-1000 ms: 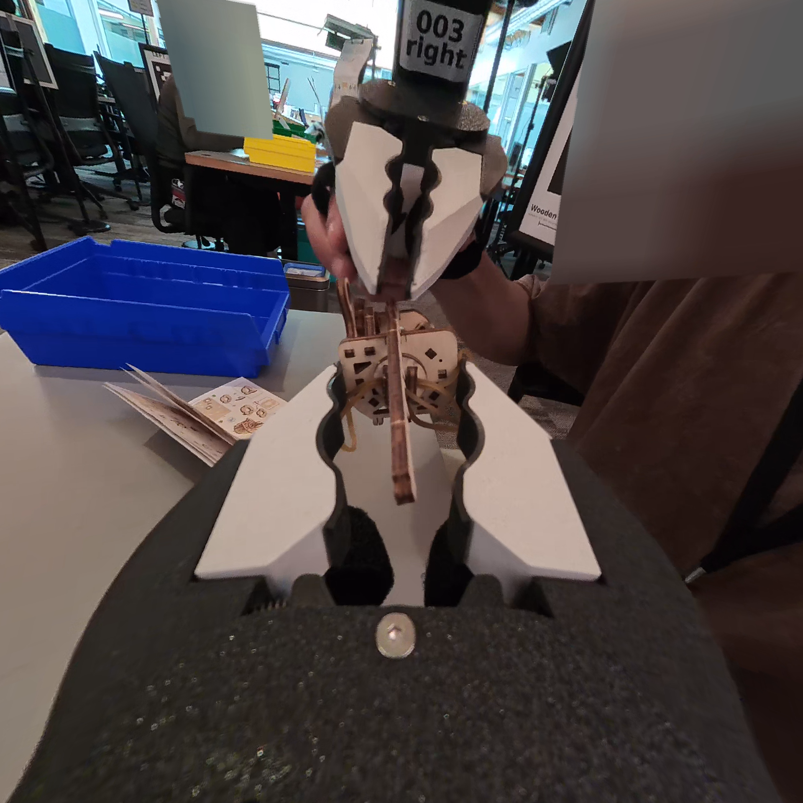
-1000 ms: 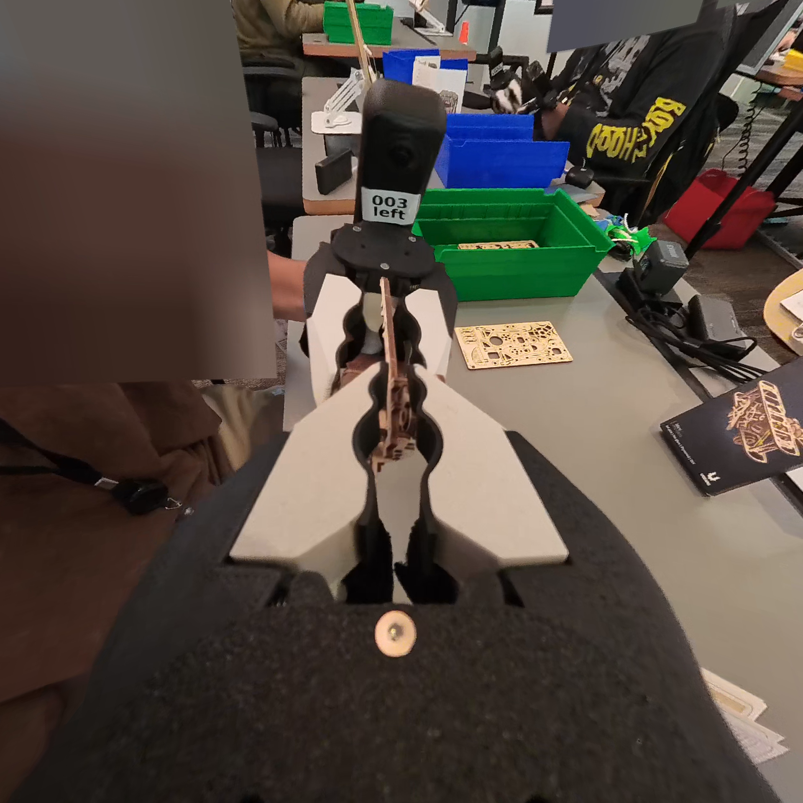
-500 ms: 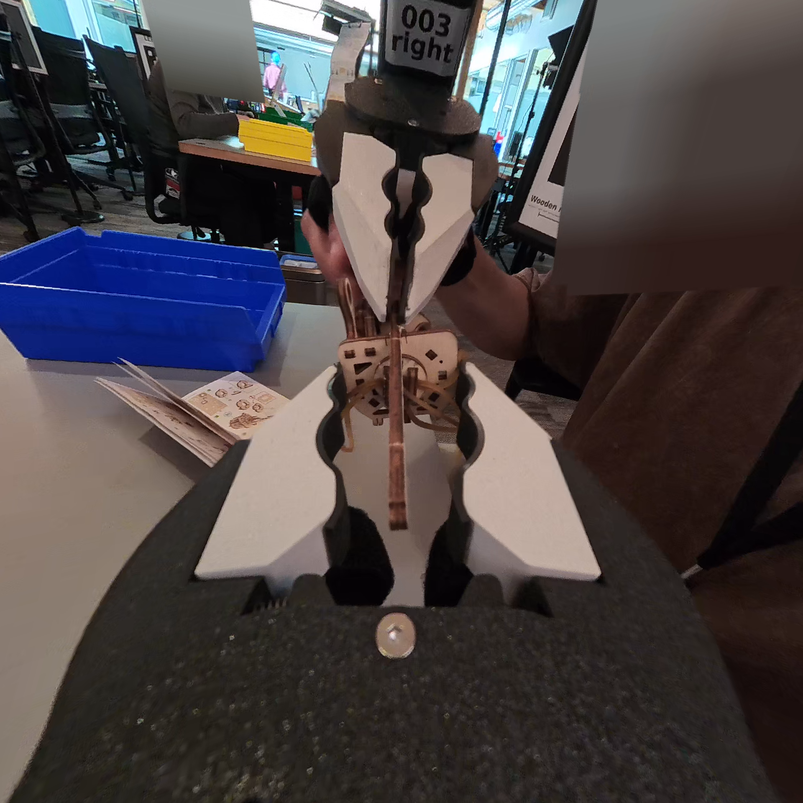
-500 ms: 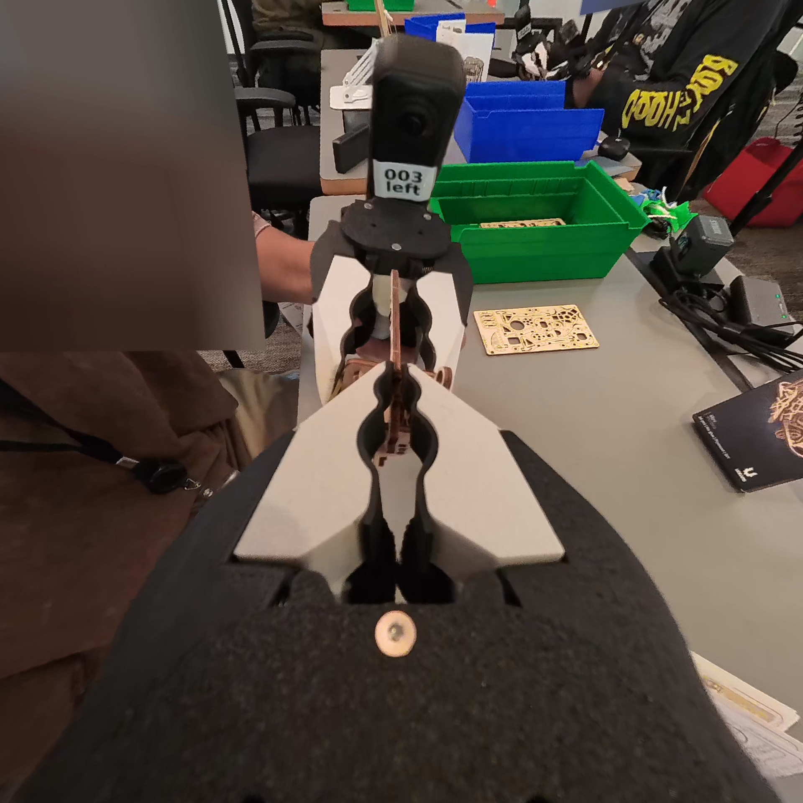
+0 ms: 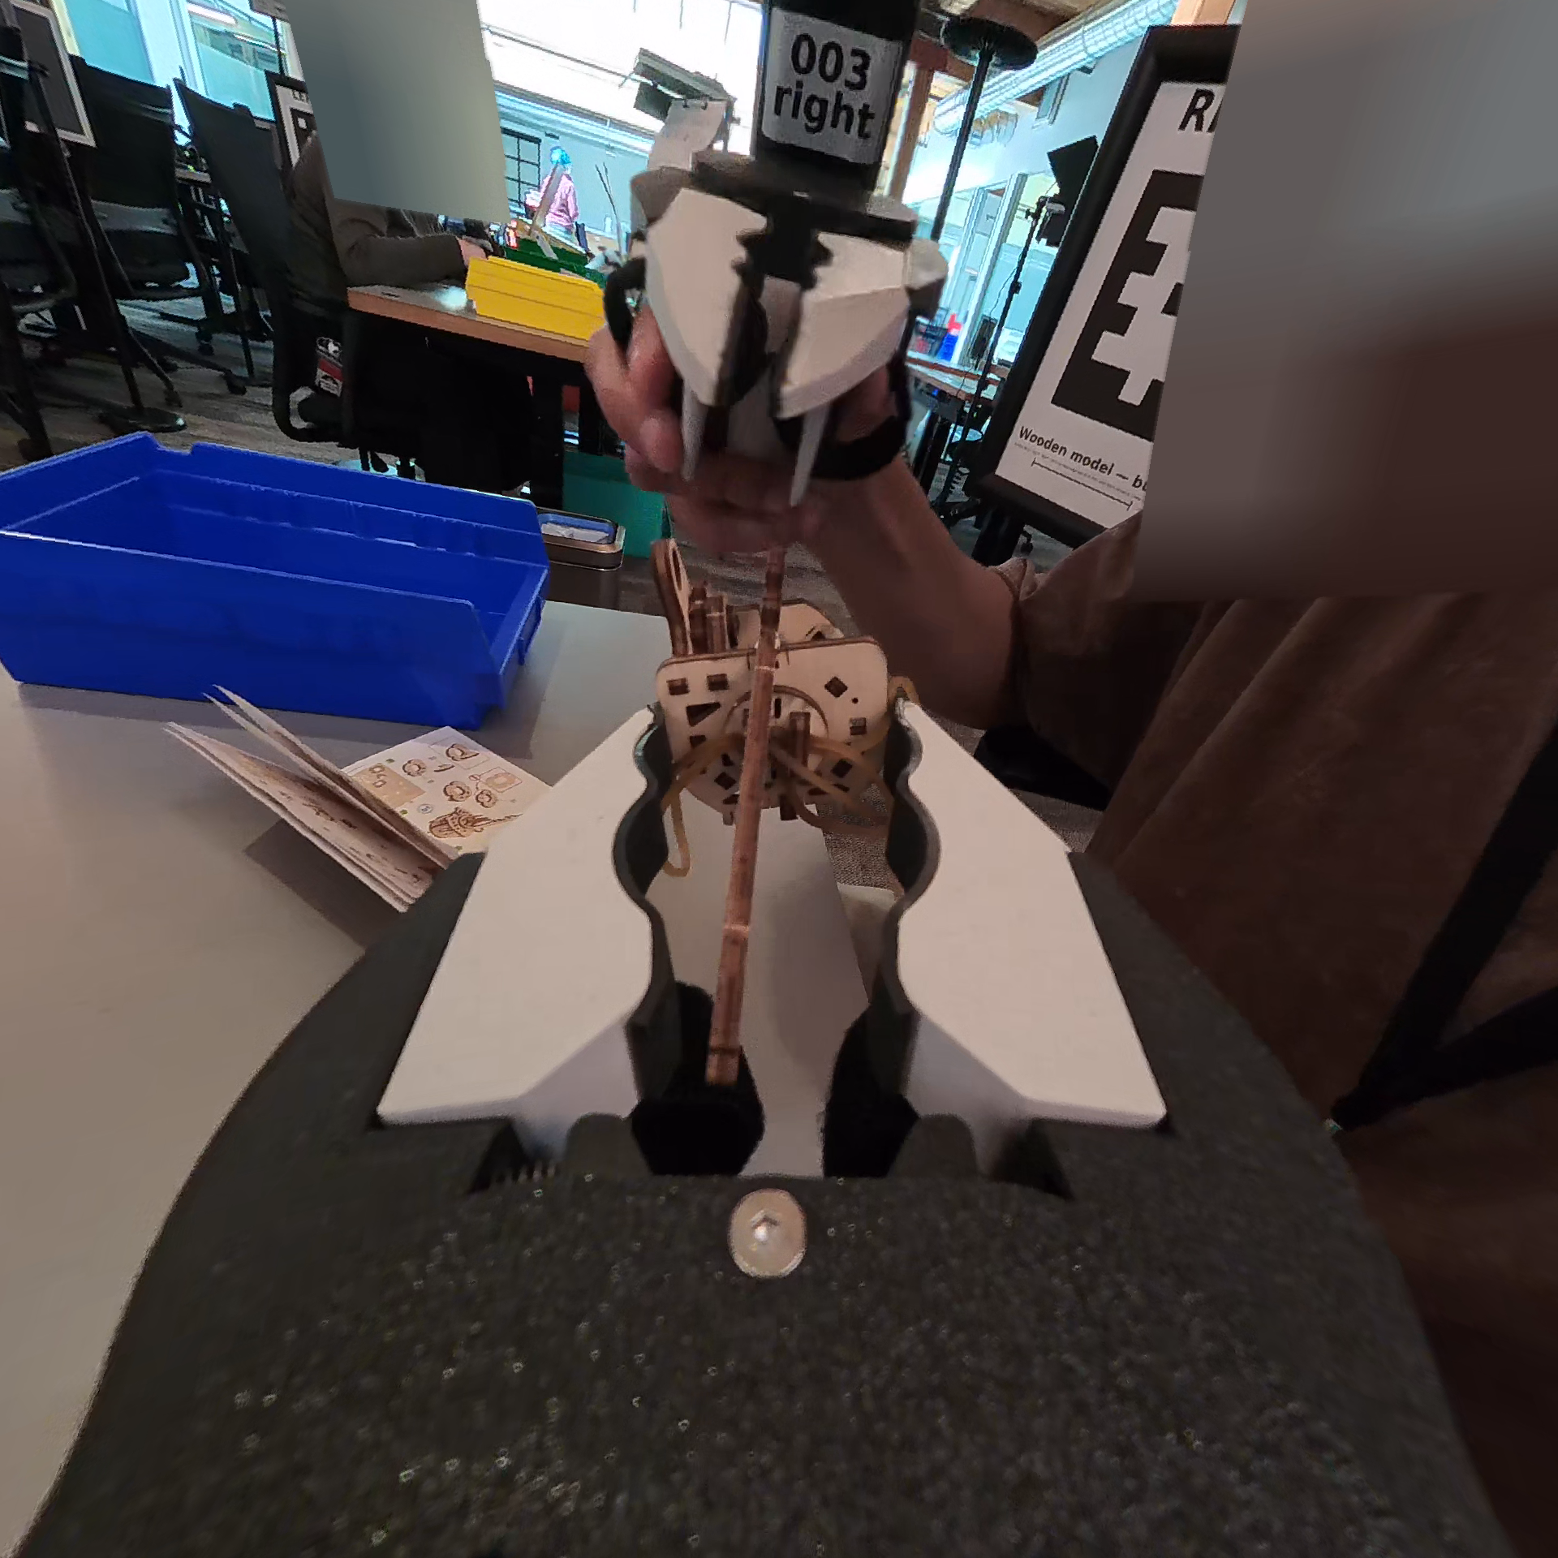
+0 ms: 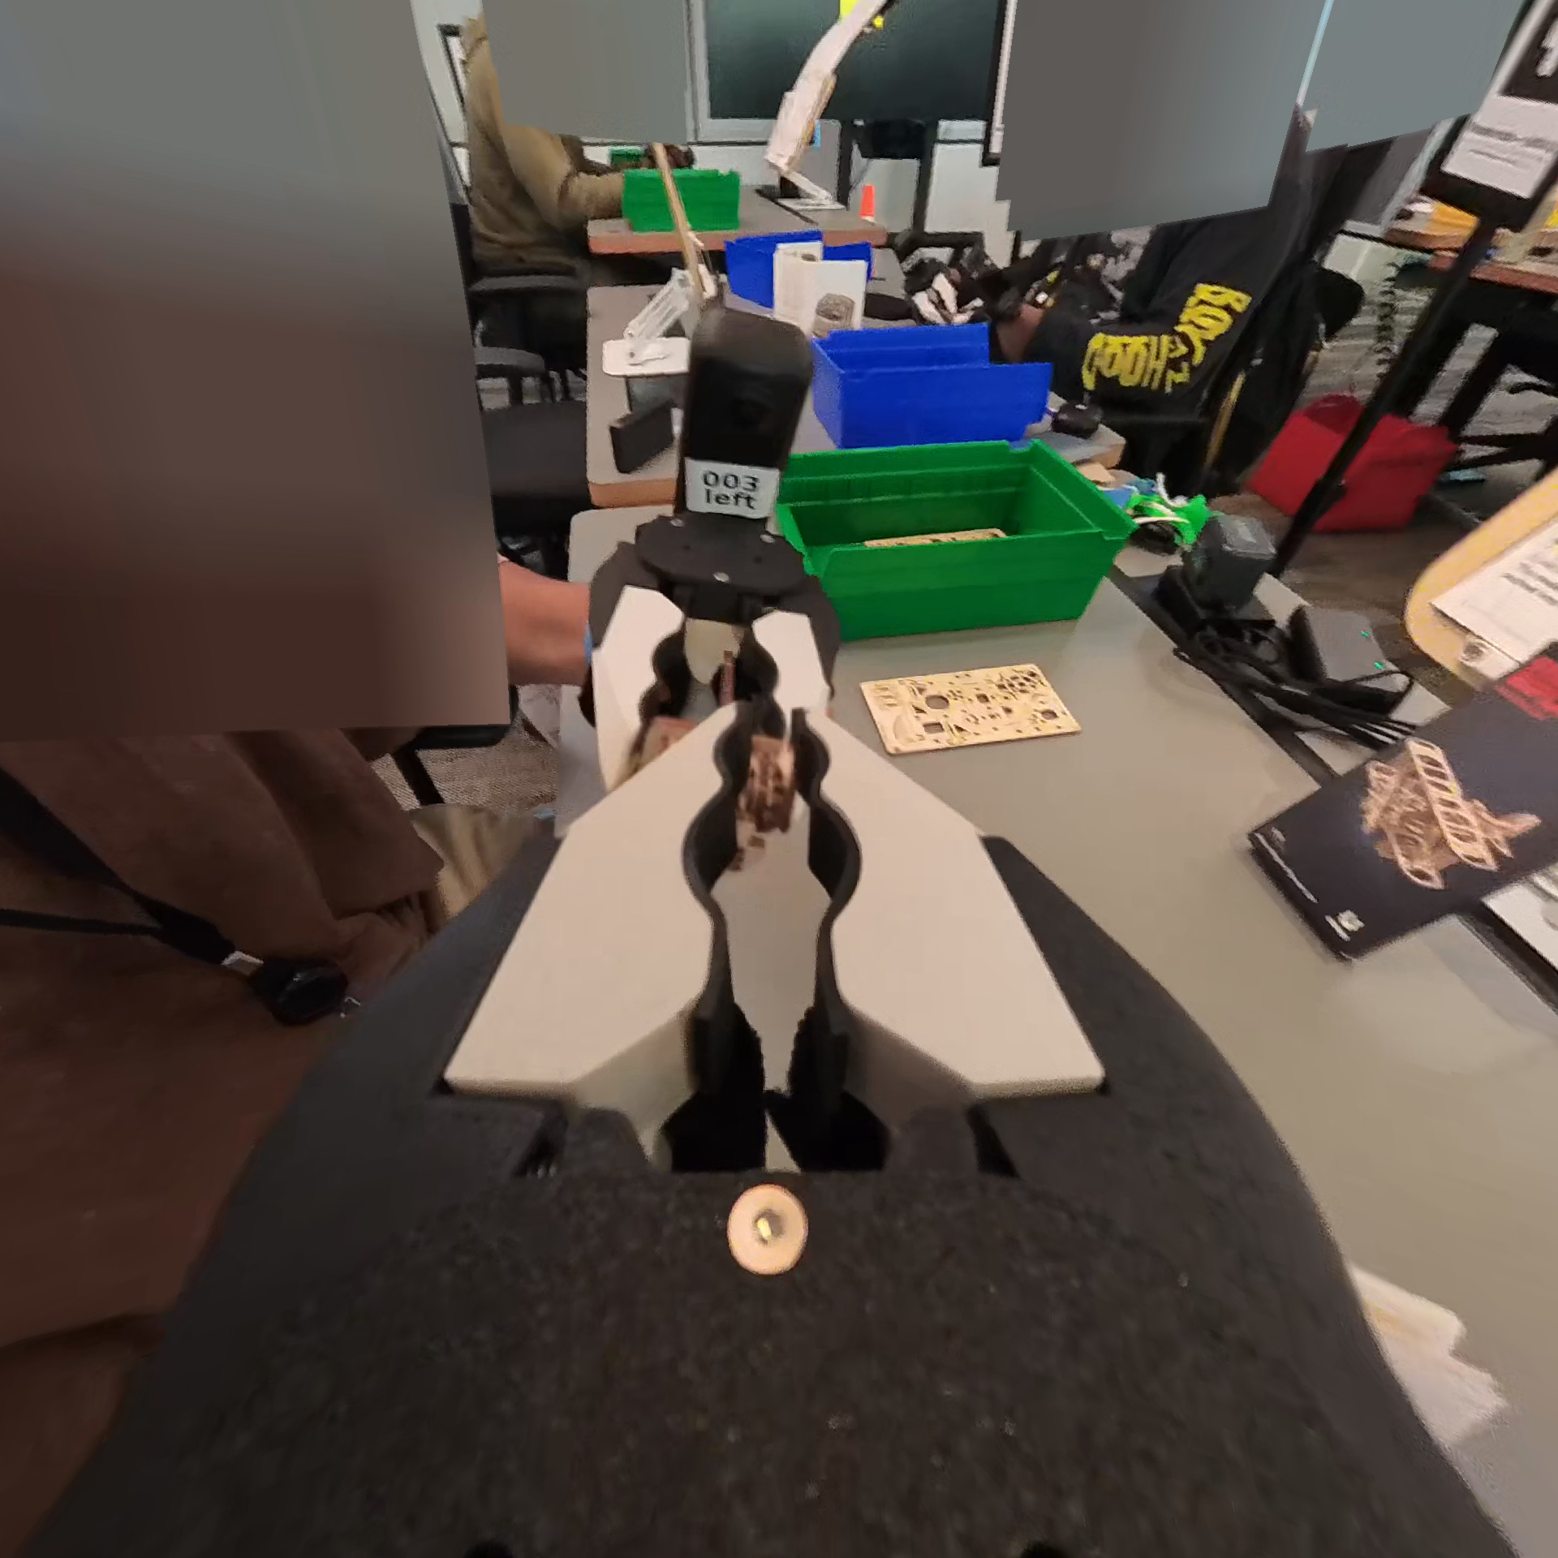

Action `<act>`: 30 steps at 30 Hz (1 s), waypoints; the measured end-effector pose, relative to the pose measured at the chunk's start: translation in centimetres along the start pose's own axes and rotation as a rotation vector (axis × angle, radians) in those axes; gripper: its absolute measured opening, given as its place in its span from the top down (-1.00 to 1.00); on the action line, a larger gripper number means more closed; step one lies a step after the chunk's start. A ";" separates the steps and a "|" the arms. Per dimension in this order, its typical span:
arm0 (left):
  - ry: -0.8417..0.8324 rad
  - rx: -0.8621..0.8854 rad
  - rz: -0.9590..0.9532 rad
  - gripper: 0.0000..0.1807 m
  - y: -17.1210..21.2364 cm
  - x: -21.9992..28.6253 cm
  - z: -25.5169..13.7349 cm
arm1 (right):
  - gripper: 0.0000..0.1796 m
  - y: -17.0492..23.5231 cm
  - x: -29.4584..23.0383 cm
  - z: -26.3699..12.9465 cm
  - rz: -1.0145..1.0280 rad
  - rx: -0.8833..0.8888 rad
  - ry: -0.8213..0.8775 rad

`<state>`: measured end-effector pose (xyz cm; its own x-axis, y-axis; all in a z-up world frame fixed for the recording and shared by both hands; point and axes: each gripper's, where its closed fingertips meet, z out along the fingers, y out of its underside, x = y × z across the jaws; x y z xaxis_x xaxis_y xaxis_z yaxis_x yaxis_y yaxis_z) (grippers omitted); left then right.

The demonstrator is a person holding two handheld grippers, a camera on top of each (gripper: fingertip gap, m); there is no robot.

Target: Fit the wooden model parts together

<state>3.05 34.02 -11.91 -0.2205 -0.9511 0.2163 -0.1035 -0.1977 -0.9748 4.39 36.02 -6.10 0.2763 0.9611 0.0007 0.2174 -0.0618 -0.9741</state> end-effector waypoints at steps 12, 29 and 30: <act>-0.020 -0.004 0.008 0.46 -0.1 -0.1 0.0 | 0.96 3.0 -0.8 1.3 0.001 -0.077 -0.026; 0.044 0.121 -0.094 0.47 -1.4 0.1 -0.5 | 0.98 3.2 -1.1 1.2 0.091 -0.046 -0.120; 0.046 0.135 -0.098 0.47 -1.5 0.1 -0.6 | 0.98 3.2 -1.1 1.2 0.094 -0.033 -0.120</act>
<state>2.63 34.42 -10.36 -0.2607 -0.9144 0.3096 0.0042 -0.3217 -0.9468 3.65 35.10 -9.47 0.1834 0.9758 -0.1193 0.2267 -0.1601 -0.9607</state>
